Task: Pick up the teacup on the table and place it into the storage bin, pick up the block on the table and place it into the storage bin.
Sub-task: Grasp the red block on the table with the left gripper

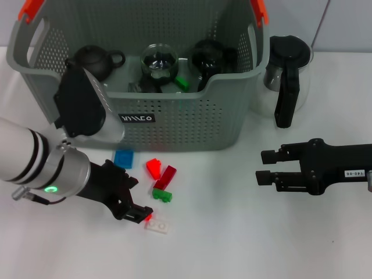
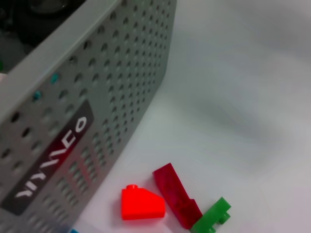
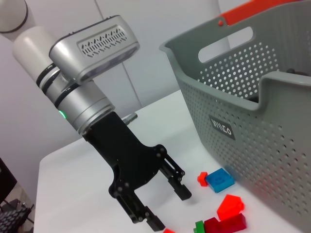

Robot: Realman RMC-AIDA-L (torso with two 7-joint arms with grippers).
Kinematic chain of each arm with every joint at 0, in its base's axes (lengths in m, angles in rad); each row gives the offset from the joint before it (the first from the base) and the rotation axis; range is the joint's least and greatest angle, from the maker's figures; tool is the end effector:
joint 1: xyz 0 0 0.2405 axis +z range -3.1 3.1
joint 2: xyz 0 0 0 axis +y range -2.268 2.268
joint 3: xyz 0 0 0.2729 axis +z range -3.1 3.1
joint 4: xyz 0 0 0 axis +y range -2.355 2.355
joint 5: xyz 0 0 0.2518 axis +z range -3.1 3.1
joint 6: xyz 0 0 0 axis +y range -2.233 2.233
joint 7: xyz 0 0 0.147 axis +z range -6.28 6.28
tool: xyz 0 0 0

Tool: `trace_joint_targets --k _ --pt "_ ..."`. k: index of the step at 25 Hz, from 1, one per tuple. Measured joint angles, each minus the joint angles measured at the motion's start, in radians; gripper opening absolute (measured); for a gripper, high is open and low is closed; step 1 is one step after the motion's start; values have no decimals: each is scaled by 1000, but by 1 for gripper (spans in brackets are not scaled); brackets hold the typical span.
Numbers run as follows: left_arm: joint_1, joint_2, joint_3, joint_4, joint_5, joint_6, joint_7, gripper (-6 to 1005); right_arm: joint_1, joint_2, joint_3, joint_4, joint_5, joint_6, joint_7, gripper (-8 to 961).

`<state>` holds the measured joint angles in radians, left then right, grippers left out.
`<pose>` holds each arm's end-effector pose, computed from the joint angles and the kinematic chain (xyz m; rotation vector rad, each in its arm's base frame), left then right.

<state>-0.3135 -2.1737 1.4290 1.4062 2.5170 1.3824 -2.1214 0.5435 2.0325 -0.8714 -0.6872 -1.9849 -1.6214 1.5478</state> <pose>-0.2327 0.3548 -0.0447 -2.7551 -0.5945 0.3499 0.2822 0.3694 -0.0110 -2.9158 0.7177 0.6005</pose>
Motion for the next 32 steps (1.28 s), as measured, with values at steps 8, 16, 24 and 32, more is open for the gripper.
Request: trace_joint_targets --k 8,16,24,32 --pt "-4 0 64 -11 23 -29 -41 702 -2 0 4 1 -14 0 -1 583" --pt "-4 -1 81 -23 61 -71 -65 702 -4 0 5 2 -15 0 -2 583" --pt "-8 -1 100 -30 75 -87 -77 703 -3 0 5 2 -15 0 -1 583" --pt "-8 2 65 -2 149 -116 -139 703 -1 0 5 2 -15 0 -2 583"
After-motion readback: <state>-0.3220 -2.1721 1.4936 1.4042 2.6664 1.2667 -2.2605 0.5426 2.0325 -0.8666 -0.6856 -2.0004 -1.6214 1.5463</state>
